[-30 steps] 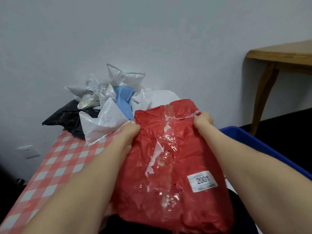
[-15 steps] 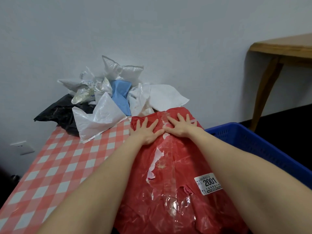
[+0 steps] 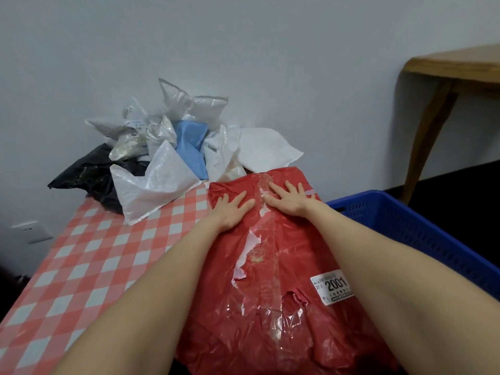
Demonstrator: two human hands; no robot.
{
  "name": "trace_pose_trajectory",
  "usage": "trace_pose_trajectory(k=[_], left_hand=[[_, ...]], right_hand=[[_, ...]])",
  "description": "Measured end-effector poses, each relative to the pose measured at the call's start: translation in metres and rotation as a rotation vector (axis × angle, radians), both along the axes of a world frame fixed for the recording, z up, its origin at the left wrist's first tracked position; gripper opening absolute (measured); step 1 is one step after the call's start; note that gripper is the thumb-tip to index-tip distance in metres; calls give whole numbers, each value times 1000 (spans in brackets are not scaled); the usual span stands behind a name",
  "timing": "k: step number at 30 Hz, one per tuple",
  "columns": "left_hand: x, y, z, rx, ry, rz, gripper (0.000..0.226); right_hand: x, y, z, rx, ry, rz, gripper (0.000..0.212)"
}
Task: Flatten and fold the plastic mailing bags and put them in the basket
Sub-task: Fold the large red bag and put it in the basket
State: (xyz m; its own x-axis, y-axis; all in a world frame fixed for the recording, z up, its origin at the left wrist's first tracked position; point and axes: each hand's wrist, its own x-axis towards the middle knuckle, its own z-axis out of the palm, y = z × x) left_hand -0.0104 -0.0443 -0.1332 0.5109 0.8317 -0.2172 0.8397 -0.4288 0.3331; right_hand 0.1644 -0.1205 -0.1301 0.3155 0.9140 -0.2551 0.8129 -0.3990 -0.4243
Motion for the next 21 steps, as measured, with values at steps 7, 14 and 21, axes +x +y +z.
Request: trace_pose_trajectory(k=[7,14,21], left_hand=[[-28,1,17,217,-60,257,66],[-33,-1,33,153,-266,335,35],[-30,20,70,258,-402,557,46]], right_hand=[[19,-33,25,101,-103,-500,63],[20,-40,33,222,41,-606,33],[19,16,59,522,288,-524,37]])
